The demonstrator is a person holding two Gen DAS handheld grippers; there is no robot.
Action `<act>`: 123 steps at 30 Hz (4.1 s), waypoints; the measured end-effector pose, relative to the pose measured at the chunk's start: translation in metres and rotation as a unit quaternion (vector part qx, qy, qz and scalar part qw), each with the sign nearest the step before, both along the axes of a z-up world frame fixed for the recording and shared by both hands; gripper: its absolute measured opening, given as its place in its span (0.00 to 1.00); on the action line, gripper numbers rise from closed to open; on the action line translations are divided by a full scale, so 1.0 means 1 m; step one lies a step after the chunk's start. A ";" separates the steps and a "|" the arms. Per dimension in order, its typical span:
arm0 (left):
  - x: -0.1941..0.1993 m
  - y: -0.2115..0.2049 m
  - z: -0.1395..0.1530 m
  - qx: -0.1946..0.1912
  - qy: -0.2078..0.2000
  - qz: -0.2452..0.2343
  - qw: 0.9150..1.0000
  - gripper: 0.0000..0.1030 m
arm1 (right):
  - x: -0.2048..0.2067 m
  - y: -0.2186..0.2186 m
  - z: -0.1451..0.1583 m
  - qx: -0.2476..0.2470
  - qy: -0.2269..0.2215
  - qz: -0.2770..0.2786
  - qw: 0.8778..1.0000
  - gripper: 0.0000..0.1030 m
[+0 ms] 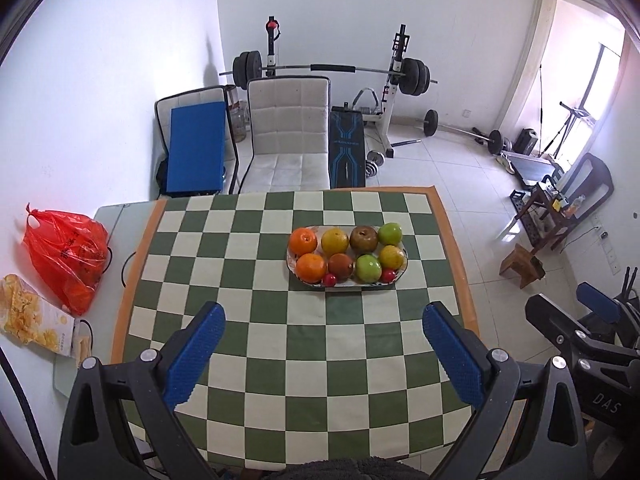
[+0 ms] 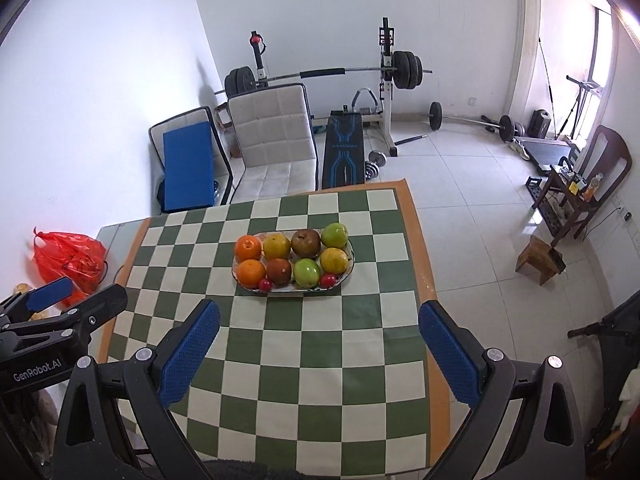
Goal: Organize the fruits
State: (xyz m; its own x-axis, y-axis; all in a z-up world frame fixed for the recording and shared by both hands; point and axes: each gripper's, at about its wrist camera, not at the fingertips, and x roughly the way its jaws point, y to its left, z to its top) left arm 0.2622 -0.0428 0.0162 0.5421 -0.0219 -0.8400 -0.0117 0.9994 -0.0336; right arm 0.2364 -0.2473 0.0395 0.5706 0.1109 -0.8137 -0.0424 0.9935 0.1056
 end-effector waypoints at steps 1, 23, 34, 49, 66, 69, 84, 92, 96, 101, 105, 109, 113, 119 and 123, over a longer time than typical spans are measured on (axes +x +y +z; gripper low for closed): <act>-0.001 0.001 0.002 0.001 0.000 0.002 1.000 0.98 | -0.005 0.001 0.007 0.000 -0.004 0.001 1.000 0.99; -0.010 0.000 0.006 -0.004 -0.013 0.011 1.000 0.98 | -0.025 0.008 0.038 -0.008 -0.009 0.013 1.000 0.99; 0.027 0.008 -0.023 0.006 -0.027 0.030 0.999 1.00 | 0.017 0.004 -0.003 -0.017 -0.009 0.007 1.000 0.99; 0.068 0.006 -0.080 0.027 -0.007 0.033 0.999 1.00 | 0.081 -0.002 -0.078 -0.038 0.007 -0.010 0.999 0.99; 0.074 0.002 -0.093 0.040 -0.006 0.029 0.999 1.00 | 0.102 -0.006 -0.108 -0.048 0.016 -0.010 0.999 0.99; 0.072 0.001 -0.093 0.039 -0.007 0.028 0.999 1.00 | 0.101 -0.006 -0.108 -0.048 0.016 -0.010 0.999 0.99; 0.064 -0.002 -0.089 0.042 -0.013 0.024 0.999 1.00 | 0.098 -0.008 -0.111 -0.047 0.014 -0.009 0.999 0.99; 0.062 -0.002 -0.085 0.042 -0.018 0.024 0.999 1.00 | 0.097 -0.007 -0.110 -0.047 0.013 -0.009 0.999 0.99; 0.060 -0.001 -0.082 0.042 -0.019 0.025 0.999 1.00 | 0.096 -0.008 -0.110 -0.048 0.010 -0.008 0.999 0.99; 0.060 -0.001 -0.082 0.041 -0.019 0.024 0.999 1.00 | 0.095 -0.008 -0.107 -0.048 0.005 -0.009 0.999 0.99; 0.059 -0.001 -0.081 0.043 -0.021 0.024 0.999 1.00 | 0.093 -0.004 -0.102 -0.048 0.002 -0.007 0.999 0.99; 0.057 -0.001 -0.079 0.043 -0.022 0.024 0.999 1.00 | 0.089 -0.001 -0.093 -0.046 -0.001 -0.007 0.999 0.99; 0.054 0.001 -0.077 0.045 -0.025 0.026 0.998 1.00 | 0.087 -0.001 -0.092 -0.046 0.000 -0.007 0.999 0.99; 0.051 0.005 -0.076 0.043 -0.028 0.027 0.998 1.00 | 0.087 0.000 -0.091 -0.046 -0.002 -0.008 0.999 0.99; 0.052 0.005 -0.076 0.043 -0.029 0.027 0.998 1.00 | 0.086 0.001 -0.091 -0.044 -0.001 -0.006 0.999 0.99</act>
